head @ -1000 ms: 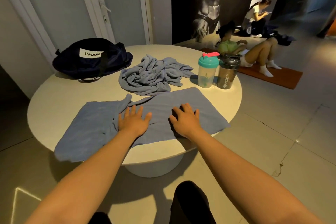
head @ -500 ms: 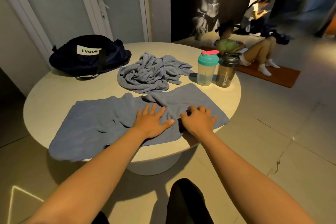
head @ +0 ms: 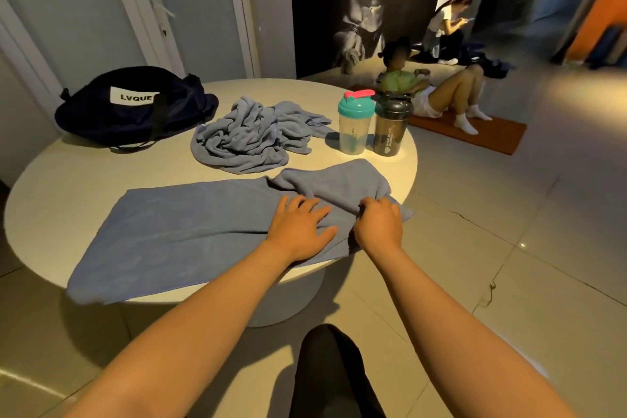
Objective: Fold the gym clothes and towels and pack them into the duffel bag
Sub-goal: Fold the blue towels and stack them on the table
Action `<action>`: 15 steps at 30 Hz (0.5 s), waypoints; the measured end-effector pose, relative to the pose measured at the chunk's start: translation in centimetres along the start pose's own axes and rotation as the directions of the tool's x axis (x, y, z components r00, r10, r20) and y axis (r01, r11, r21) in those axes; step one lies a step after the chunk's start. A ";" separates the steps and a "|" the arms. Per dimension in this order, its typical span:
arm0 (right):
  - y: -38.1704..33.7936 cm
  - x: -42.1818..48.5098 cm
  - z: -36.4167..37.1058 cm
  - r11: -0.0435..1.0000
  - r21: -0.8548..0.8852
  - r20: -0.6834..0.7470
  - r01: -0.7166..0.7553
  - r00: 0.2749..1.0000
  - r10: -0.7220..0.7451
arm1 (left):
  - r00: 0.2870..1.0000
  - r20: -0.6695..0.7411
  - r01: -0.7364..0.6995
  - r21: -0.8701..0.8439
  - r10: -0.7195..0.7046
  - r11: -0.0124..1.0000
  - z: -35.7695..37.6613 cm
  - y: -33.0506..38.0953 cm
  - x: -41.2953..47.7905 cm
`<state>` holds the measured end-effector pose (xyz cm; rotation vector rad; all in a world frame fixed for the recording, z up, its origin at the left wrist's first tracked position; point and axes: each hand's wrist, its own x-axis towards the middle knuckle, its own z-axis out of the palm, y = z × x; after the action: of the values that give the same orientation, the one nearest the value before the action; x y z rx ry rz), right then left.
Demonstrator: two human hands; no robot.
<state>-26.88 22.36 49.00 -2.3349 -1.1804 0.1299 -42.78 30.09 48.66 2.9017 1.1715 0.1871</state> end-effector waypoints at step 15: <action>-9.8 -1.0 -1.2 0.634 0.597 -0.251 0.492 0.865 -0.435 | 0.876 0.112 0.093 -0.994 -0.469 -0.063 -4.0 0.3 -1.4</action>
<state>-34.23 25.93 54.64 -1.3662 -1.3841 0.2126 -44.02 28.79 52.54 1.2289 0.9310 0.9806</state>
